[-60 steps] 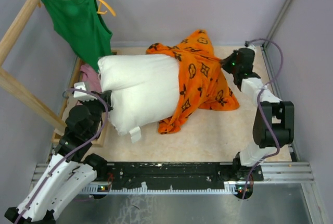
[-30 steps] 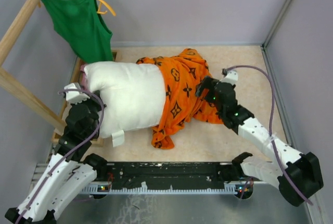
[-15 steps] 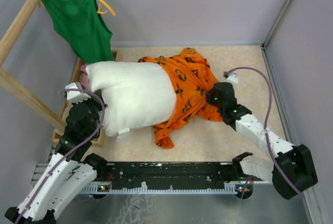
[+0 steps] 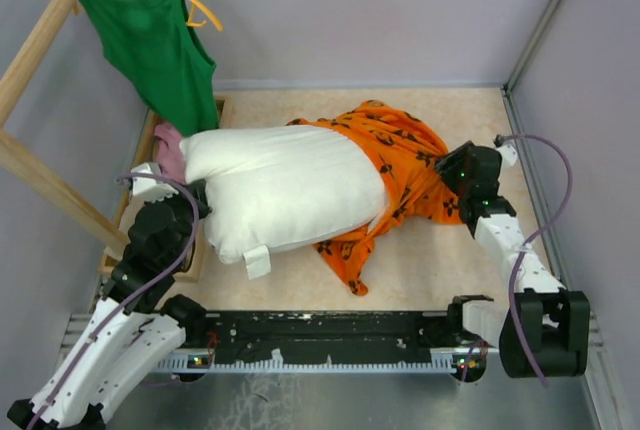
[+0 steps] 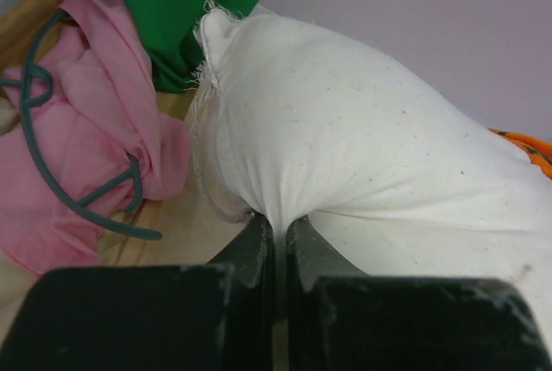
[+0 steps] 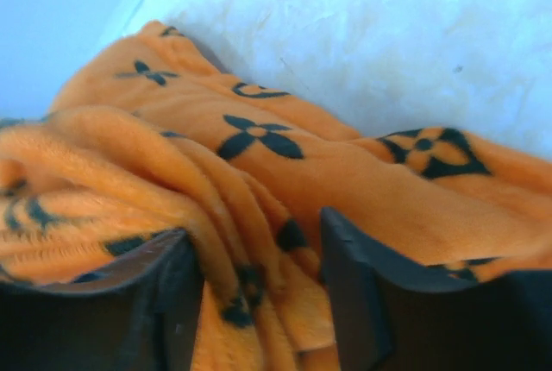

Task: Remove the pillowcase from the pillow
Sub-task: Remove the pillow from the pillowcase.

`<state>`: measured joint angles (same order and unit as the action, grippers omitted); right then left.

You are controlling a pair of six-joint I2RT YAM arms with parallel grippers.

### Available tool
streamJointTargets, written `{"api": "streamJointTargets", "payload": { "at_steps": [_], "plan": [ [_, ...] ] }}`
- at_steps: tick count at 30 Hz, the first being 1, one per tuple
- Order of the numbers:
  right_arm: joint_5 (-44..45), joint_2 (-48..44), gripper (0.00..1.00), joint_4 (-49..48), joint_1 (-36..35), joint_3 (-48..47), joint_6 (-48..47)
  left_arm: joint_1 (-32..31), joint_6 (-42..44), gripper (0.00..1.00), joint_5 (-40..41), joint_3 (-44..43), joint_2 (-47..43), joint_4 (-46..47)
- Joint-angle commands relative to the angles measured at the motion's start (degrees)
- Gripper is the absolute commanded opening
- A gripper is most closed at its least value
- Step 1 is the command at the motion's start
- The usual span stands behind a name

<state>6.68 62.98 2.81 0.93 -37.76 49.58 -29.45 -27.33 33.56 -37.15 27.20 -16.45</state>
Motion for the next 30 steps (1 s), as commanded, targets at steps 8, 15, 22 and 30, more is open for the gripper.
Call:
{"api": "streamJointTargets", "payload": {
  "at_steps": [8, 15, 22, 30],
  "plan": [
    [21.55, -7.19, 0.99, 3.96, -29.82, -1.64, -14.52, 2.54, 2.20, 0.00, 10.90, -5.15, 3.27, 6.20],
    [22.83, -25.34, 0.97, 6.02, -31.43, 12.40, -7.65, 2.51, 1.81, 0.00, 12.18, -4.42, 0.94, 5.88],
    [12.11, -15.82, 0.95, -1.10, -33.13, 15.70, -9.92, 2.55, 1.05, 0.00, 9.86, -4.88, 2.59, 6.07],
    [10.44, 1.25, 0.95, -14.52, -42.15, 11.63, -12.88, 2.50, 0.75, 0.00, 9.09, -5.05, 2.04, 5.55]
  ]
}}
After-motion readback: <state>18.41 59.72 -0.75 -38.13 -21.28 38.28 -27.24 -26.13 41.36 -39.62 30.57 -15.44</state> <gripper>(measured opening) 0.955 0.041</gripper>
